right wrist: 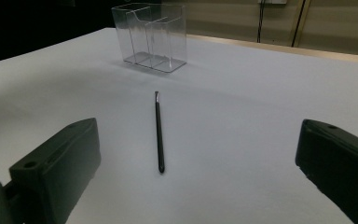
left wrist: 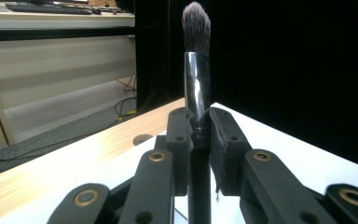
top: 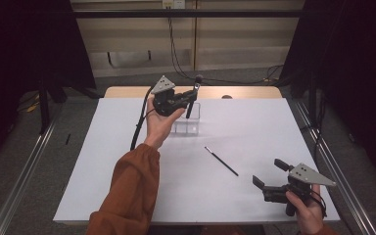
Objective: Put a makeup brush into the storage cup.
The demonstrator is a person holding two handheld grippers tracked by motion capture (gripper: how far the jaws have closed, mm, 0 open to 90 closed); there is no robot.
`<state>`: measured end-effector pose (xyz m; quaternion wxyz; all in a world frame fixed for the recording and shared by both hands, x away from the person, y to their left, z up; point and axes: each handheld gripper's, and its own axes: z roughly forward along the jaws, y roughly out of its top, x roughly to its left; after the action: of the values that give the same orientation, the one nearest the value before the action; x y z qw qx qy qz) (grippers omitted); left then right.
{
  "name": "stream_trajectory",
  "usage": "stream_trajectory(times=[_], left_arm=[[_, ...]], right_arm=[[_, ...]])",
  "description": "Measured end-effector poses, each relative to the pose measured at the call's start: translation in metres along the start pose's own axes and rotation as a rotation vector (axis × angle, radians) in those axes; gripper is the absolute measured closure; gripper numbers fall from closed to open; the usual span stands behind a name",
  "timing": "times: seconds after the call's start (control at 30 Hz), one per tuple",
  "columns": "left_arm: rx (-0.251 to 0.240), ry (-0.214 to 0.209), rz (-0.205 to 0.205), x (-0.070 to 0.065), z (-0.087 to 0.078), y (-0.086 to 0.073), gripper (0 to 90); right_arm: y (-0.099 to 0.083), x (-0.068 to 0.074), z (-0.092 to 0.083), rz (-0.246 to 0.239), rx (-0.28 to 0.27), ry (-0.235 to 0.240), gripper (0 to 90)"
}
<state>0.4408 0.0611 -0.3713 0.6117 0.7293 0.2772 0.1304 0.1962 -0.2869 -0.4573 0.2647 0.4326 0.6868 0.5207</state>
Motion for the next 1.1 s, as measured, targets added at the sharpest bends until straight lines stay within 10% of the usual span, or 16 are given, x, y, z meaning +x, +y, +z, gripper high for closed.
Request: stream_trajectory(times=[1.1], left_arm=[[-0.001, 0.035, -0.021, 0.021, 0.031, -0.013, 78.9]], right_arm=[[-0.002, -0.002, 0.001, 0.014, 0.009, 0.003, 0.0]])
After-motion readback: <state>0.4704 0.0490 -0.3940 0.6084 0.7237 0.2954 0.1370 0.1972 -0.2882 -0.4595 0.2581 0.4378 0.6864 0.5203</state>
